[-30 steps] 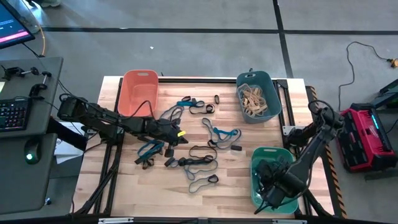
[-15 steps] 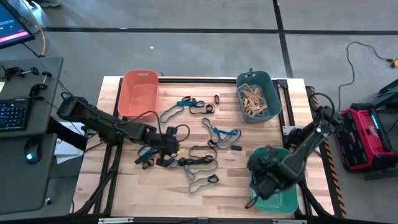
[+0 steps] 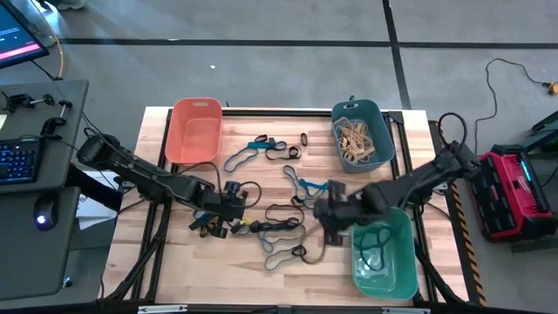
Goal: Sort rubber bands into baskets
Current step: Put the blue rubber band into the green bin
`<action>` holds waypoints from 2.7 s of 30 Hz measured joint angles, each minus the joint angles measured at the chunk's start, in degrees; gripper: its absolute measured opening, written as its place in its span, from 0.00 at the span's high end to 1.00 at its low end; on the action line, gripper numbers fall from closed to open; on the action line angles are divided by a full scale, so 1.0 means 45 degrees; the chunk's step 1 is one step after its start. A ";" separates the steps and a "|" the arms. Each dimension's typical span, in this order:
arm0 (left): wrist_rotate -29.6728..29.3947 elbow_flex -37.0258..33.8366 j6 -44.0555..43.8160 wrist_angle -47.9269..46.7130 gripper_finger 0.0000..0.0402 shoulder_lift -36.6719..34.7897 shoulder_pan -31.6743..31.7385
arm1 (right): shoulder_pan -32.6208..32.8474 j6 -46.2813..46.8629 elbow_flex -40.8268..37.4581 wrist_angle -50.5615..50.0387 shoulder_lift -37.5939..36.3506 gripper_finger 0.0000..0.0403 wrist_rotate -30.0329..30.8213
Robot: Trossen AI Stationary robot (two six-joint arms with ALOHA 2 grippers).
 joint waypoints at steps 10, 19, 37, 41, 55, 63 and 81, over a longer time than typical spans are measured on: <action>0.0988 -0.1493 -0.2230 0.0256 1.00 -0.2980 -0.0090 | -0.2944 -0.4185 -0.2256 0.6258 0.0005 1.00 -0.1389; 0.1473 -0.1604 -0.6484 -0.3109 0.97 -0.3805 -0.1379 | -0.3935 -0.4839 -0.4008 0.9490 0.0005 1.00 -0.2373; -0.0547 -0.2145 -0.8225 -0.4263 0.81 -0.3339 -0.1422 | -0.3368 -0.4546 -0.4415 0.9996 0.0005 1.00 -0.2334; -0.0493 -0.2651 -0.8215 -0.4079 0.80 -0.3334 -0.0717 | -0.3243 -0.4877 -0.4415 0.9985 0.0005 1.00 -0.2180; 0.0980 -0.3767 -0.6965 -0.2240 0.78 -0.3343 0.0465 | -0.3243 -0.4944 -0.4415 0.9976 0.0005 1.00 -0.2160; 0.1815 -0.3790 -0.6193 -0.1653 0.83 -0.3343 0.0679 | -0.3243 -0.4944 -0.4415 0.9966 0.0010 1.00 -0.2165; 0.1936 -0.2500 -0.5445 -0.2230 1.00 -0.3645 0.0670 | -0.2371 -0.4854 -0.4415 1.1001 0.0015 0.89 -0.1466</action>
